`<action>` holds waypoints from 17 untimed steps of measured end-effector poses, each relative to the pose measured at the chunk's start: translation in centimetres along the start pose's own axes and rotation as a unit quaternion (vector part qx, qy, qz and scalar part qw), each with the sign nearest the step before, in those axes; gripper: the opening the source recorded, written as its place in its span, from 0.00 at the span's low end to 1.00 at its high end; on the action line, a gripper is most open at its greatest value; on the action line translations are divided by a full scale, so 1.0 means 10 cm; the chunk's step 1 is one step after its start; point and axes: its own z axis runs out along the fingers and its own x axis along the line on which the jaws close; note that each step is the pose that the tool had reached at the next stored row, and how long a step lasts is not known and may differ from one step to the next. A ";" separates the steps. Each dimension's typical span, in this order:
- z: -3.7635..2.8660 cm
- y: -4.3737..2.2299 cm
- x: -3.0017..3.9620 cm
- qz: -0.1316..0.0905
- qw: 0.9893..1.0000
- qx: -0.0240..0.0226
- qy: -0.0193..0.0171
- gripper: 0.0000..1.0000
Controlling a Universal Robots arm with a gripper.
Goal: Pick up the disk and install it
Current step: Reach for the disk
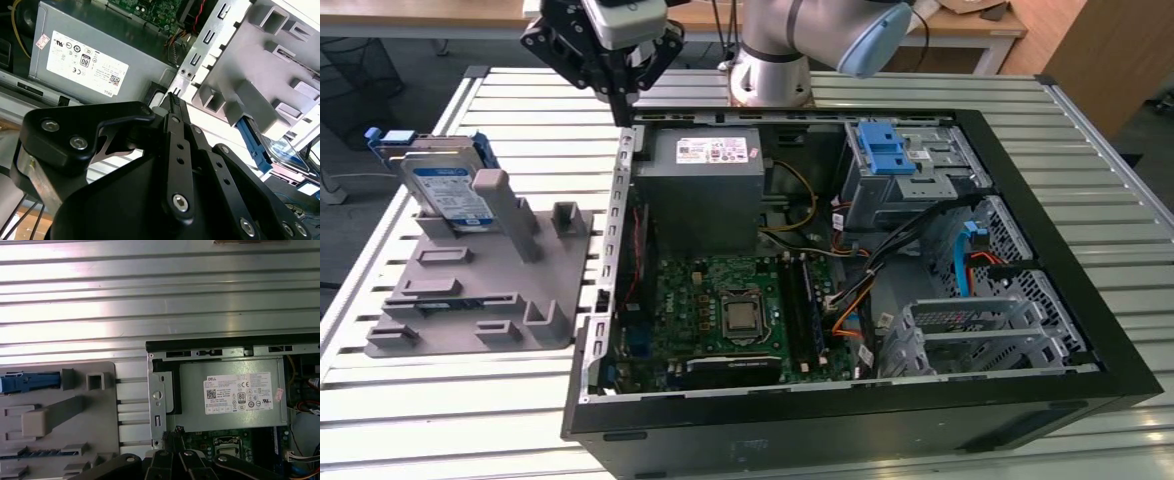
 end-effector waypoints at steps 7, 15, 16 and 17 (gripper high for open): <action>0.000 0.005 0.007 0.000 1.000 0.000 0.000 0.11; 0.002 0.015 0.043 0.000 1.000 0.000 0.000 0.11; 0.001 0.018 0.048 0.000 1.000 0.000 0.000 0.11; 0.002 0.020 0.054 0.000 1.000 0.000 0.000 0.11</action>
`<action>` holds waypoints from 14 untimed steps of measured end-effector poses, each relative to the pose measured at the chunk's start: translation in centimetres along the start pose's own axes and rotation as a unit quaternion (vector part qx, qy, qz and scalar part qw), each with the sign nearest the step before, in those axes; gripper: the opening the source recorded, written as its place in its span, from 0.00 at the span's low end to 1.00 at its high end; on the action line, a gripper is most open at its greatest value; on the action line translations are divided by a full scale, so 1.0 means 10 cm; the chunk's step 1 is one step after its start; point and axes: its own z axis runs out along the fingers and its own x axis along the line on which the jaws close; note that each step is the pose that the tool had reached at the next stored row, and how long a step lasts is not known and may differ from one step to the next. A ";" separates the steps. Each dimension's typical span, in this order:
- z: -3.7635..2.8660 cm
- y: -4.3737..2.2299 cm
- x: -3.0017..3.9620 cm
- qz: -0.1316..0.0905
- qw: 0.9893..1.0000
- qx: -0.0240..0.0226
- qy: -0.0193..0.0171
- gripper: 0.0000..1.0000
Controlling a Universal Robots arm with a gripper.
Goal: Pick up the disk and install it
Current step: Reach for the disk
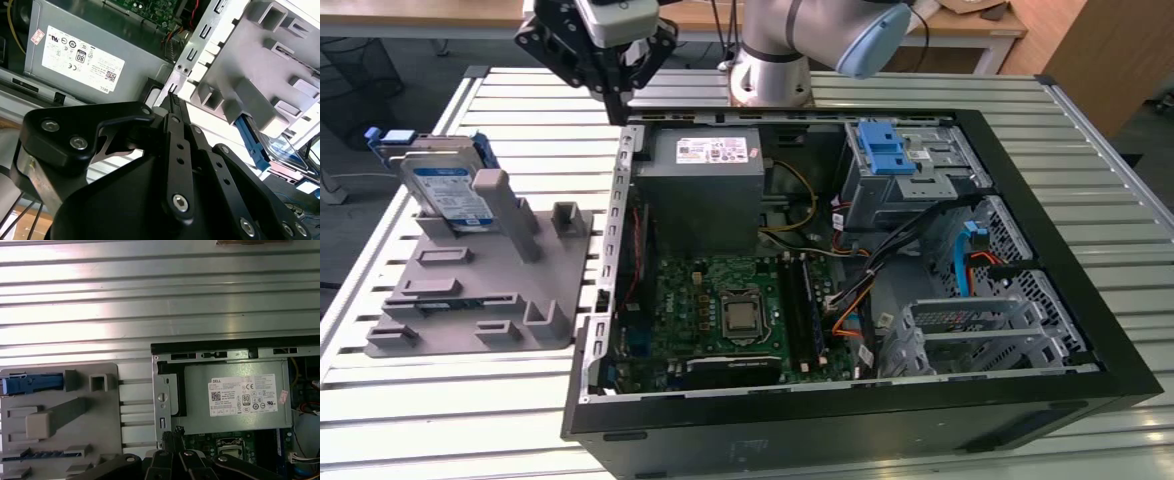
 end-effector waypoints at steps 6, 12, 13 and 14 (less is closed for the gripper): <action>0.000 0.004 0.010 0.000 1.000 0.000 0.000 0.11; 0.000 0.003 0.021 0.000 1.000 0.000 0.000 0.11; 0.000 0.003 0.025 0.000 1.000 0.000 0.000 0.11; 0.000 0.003 0.029 0.000 1.000 0.000 0.000 0.11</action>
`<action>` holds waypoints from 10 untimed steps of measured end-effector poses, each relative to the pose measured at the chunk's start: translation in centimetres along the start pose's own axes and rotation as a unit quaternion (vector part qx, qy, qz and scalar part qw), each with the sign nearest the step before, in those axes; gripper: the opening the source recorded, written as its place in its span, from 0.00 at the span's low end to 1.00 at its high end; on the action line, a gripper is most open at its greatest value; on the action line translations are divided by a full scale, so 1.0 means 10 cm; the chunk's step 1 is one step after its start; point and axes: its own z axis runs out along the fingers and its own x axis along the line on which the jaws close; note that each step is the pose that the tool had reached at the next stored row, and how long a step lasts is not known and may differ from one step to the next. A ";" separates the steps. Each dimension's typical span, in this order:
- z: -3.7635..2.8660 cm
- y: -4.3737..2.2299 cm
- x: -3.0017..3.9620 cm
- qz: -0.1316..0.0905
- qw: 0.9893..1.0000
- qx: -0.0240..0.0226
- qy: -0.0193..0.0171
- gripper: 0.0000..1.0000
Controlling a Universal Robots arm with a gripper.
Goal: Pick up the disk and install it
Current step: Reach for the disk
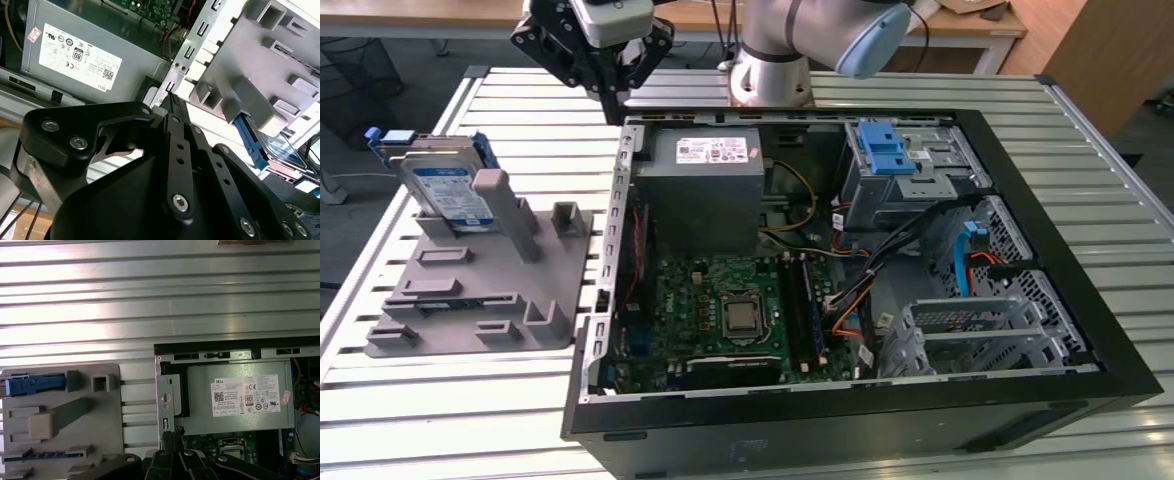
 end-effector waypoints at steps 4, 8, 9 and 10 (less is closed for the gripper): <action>0.002 0.028 0.024 0.000 1.000 0.000 0.000 0.11; 0.004 0.061 0.080 0.000 1.000 0.000 0.000 0.11; 0.004 0.063 0.098 0.000 1.000 0.000 0.000 0.11; 0.005 0.064 0.113 0.000 1.000 0.000 0.000 0.11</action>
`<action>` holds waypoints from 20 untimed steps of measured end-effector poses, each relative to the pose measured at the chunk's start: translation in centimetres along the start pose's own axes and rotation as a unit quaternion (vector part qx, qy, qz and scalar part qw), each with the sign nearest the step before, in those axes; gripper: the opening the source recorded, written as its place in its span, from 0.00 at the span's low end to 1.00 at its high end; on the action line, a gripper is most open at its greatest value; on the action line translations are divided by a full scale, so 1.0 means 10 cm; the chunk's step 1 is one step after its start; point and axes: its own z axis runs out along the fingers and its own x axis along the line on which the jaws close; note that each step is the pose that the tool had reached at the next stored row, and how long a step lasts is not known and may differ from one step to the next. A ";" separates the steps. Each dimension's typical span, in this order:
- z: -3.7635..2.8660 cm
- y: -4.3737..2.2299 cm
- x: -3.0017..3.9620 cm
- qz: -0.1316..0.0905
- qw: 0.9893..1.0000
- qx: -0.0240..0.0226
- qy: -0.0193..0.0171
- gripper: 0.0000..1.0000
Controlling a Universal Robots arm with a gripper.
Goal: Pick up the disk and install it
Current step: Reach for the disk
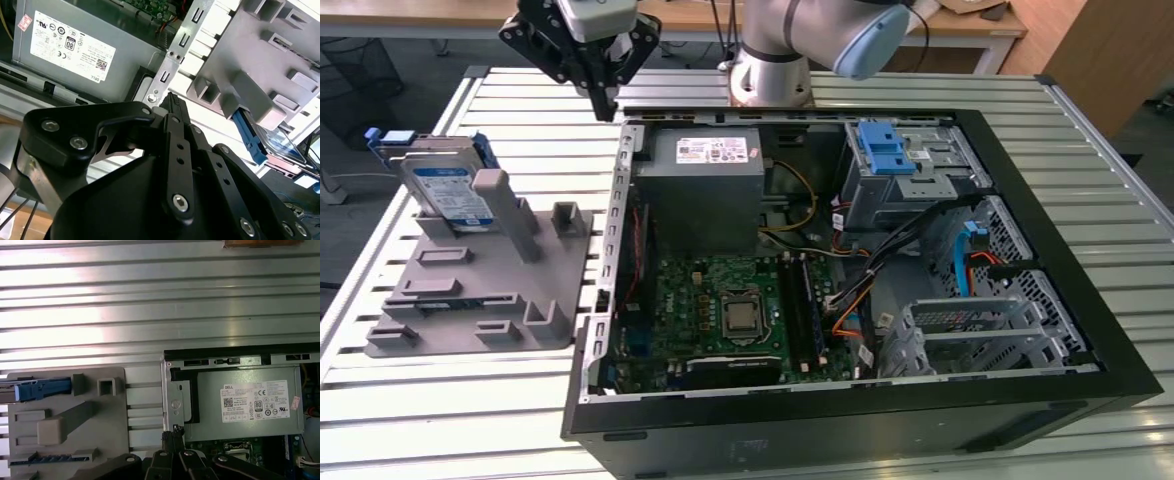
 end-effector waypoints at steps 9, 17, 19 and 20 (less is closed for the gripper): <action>0.002 -0.001 0.029 0.000 1.000 0.000 0.000 0.11; 0.002 -0.002 0.060 0.000 1.000 0.000 0.000 0.11; 0.002 -0.003 0.071 0.000 1.000 0.000 0.000 0.11; 0.002 -0.003 0.076 0.000 1.000 0.000 0.000 0.11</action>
